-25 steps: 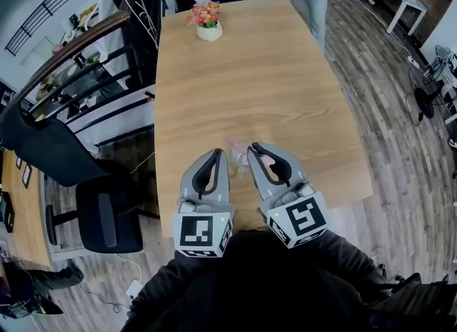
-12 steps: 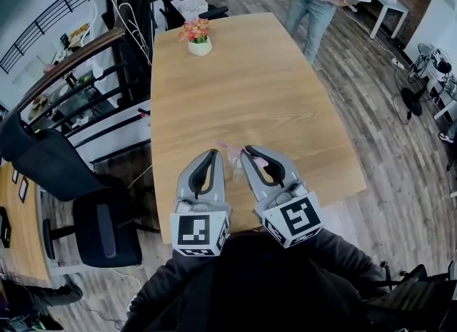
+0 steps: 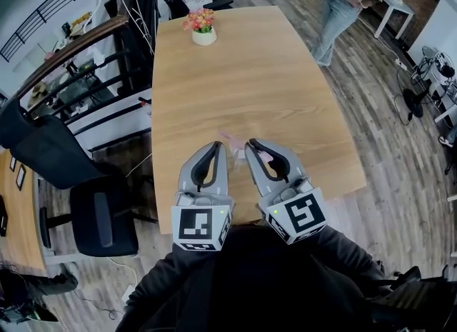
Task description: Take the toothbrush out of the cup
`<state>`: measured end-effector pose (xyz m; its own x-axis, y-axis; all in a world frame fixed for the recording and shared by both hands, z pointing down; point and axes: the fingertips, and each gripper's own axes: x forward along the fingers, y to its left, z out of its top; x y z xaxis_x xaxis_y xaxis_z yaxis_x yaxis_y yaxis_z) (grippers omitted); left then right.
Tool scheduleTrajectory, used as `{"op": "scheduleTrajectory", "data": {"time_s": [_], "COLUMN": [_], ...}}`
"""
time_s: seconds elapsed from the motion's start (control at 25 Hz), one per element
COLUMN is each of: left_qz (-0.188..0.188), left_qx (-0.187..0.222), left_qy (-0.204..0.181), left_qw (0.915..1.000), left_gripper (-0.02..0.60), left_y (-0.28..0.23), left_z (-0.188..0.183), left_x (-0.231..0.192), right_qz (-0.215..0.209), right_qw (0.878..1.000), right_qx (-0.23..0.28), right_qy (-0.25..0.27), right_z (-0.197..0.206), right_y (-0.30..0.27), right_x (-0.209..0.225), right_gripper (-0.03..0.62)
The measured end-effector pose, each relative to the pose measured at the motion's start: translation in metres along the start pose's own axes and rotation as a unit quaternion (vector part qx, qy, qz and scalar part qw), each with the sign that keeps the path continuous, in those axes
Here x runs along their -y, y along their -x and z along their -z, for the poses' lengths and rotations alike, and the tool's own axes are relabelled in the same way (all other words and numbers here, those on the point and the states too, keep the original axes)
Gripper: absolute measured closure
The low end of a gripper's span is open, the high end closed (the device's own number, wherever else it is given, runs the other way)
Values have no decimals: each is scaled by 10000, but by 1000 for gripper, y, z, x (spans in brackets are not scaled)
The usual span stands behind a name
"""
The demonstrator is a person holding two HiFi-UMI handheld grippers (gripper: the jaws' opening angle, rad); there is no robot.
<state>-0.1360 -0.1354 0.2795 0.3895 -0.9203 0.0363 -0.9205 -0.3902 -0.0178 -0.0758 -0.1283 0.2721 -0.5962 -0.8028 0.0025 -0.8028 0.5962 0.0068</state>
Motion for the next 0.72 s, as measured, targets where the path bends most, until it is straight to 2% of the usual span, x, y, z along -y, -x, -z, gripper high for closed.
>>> {"op": "scheduleTrajectory", "data": {"time_s": [0.72], "left_qz": [-52], "left_qx": [-57], "left_qy": [33], "left_qw": [10000], "left_gripper": [574], "left_y": [-1], "left_z": [5], "left_x": [-10], "right_qz": [-51], "right_qw": [10000], "right_qx": [-13], "right_qy": [-53], "right_z": [4], "right_y": [-10], "right_x": [-3], "right_gripper": [566]}}
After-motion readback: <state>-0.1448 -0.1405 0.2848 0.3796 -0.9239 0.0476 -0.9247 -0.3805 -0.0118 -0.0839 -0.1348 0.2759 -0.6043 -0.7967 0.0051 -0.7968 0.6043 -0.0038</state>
